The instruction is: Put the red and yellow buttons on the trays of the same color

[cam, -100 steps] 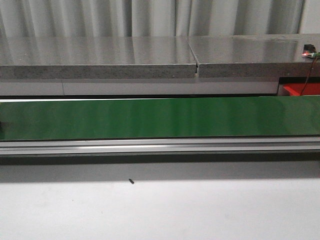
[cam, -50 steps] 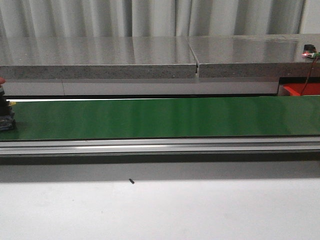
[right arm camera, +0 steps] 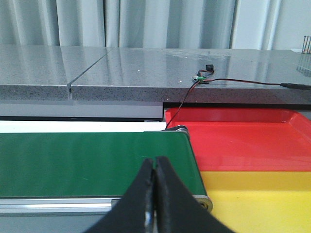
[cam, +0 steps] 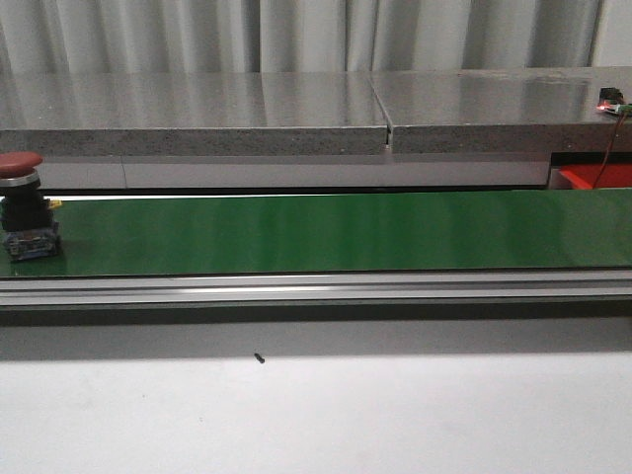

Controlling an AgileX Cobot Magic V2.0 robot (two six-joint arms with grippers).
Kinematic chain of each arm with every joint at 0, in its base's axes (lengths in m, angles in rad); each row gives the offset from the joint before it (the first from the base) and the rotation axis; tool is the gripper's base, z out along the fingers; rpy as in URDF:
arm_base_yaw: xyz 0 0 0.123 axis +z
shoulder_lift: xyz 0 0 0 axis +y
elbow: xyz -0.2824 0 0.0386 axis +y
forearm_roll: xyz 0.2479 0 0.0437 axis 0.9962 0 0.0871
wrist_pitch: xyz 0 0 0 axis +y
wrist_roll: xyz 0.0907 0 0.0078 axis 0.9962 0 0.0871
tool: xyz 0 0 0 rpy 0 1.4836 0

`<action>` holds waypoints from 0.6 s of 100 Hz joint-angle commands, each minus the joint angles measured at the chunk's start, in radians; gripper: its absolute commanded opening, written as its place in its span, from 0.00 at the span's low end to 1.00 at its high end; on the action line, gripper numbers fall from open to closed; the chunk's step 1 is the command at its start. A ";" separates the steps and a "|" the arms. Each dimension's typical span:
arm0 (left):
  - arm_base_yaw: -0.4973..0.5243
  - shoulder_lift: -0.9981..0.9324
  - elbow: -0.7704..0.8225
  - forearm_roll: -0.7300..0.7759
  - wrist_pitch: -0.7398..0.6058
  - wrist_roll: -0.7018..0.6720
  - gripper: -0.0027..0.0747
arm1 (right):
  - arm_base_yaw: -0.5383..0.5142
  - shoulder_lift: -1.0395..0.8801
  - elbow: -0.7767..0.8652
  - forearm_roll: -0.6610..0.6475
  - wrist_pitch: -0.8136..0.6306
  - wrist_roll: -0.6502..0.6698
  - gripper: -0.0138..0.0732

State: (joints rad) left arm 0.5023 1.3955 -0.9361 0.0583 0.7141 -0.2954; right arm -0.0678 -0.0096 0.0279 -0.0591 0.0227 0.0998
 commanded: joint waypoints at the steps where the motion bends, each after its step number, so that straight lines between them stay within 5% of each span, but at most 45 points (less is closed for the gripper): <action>1: 0.001 -0.061 -0.046 0.000 -0.001 0.034 0.23 | -0.004 -0.019 -0.017 -0.012 -0.078 -0.003 0.09; 20: 0.000 -0.063 -0.177 -0.058 0.107 0.114 0.23 | -0.004 -0.019 -0.017 -0.012 -0.078 -0.003 0.09; 60: -0.113 0.015 -0.274 -0.186 0.098 0.217 0.23 | -0.004 -0.019 -0.017 -0.012 -0.078 -0.003 0.09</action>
State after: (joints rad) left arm 0.4273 1.4135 -1.1709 -0.1064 0.8612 -0.0848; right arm -0.0678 -0.0096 0.0279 -0.0591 0.0227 0.0998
